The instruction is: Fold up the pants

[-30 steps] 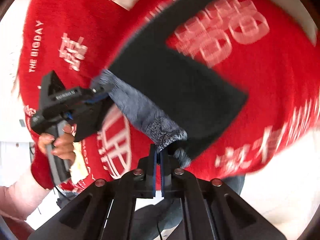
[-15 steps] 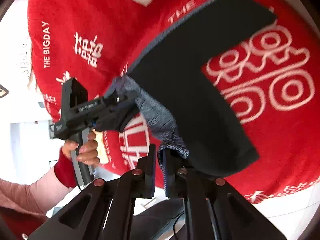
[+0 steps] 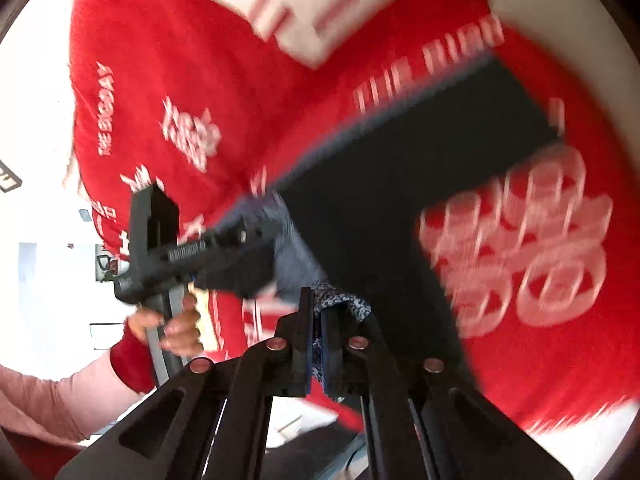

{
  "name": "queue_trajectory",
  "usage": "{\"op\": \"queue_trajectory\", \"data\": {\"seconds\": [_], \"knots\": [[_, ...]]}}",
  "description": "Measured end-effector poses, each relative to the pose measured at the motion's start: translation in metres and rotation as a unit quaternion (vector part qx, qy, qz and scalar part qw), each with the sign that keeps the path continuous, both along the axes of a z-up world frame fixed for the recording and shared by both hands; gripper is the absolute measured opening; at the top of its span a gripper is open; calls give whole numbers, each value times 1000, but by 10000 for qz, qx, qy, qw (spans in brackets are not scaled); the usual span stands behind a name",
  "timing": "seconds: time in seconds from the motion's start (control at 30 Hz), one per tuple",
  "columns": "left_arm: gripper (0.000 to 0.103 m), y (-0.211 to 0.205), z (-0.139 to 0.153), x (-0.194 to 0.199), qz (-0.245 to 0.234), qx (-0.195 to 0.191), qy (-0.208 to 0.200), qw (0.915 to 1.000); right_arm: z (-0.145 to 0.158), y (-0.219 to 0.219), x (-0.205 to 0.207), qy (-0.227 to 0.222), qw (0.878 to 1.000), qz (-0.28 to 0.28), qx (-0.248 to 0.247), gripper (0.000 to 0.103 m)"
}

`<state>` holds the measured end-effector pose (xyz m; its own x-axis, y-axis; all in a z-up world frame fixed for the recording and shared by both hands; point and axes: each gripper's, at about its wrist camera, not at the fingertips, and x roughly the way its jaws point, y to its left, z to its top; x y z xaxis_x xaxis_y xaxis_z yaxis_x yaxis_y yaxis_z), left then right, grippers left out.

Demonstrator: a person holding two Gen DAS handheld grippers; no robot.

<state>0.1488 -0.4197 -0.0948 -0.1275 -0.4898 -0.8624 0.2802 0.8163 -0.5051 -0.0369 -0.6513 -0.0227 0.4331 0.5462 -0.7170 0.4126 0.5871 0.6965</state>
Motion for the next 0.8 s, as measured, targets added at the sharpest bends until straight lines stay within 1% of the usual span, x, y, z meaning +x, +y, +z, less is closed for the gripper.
{"op": "queue_trajectory", "data": {"seconds": [0.07, 0.13, 0.17, 0.23, 0.27, 0.33, 0.4, 0.47, 0.5, 0.53, 0.57, 0.6, 0.63, 0.67, 0.7, 0.73, 0.77, 0.8], "knots": [[9, -13, 17, 20, 10, 35, -404, 9992, 9, -33, 27, -74, 9995, -3, -292, 3], [9, -19, 31, 37, 74, 101, -787, 9968, 8, -65, 53, -64, 9987, -15, -501, 3], [9, -20, 35, 42, 98, 145, -904, 9957, 4, -81, 69, -23, 9981, 23, -614, 3], [9, -22, 40, 49, 103, 378, -1160, 9925, -5, -106, 92, 162, 9958, 145, -888, 3], [9, -22, 37, 50, 82, 536, -1247, 9907, -11, -114, 102, 262, 9940, 247, -1030, 3], [9, -20, 26, 49, 47, 792, -1247, 9890, -26, -125, 116, 506, 9880, 466, -1383, 3], [9, -17, 9, 45, 49, 1001, -1101, 9889, -50, -130, 128, 879, 9838, 656, -1415, 4], [9, -14, -11, 39, 67, 1204, -918, 9884, -66, -130, 134, 1165, 9766, 767, -1639, 6], [9, -13, -21, 35, 78, 1317, -850, 9876, -72, -128, 138, 1321, 9709, 859, -1803, 16], [9, -13, -28, 31, 77, 1389, -814, 9869, -74, -127, 142, 1442, 9646, 928, -2004, 48], [9, -12, -37, 29, 70, 1498, -770, 9857, -71, -126, 146, 1500, 9576, 999, -2247, 63], [9, -16, -42, 26, 65, 1555, -741, 9850, -66, -127, 148, 1408, 9579, 1039, -2275, 67], [9, -17, -46, 23, 57, 1602, -712, 9845, -57, -126, 149, 1283, 9600, 1054, -2253, 67], [9, -19, -49, 23, 46, 1628, -698, 9842, -48, -124, 149, 1199, 9587, 1051, -2356, 67], [9, -21, -51, 24, 41, 1640, -716, 9839, -32, -120, 148, 1040, 9545, 1033, -2599, 67], [9, -24, -52, 27, 45, 1651, -756, 9834, -23, -117, 145, 919, 9522, 1011, -2733, 66], [9, -24, -52, 27, 48, 1648, -782, 9832, -16, -114, 143, 820, 9515, 1005, -2792, 62], [9, -27, -52, 31, 53, 1645, -826, 9829, -13, -109, 142, 766, 9514, 1021, -2804, 44]]}}
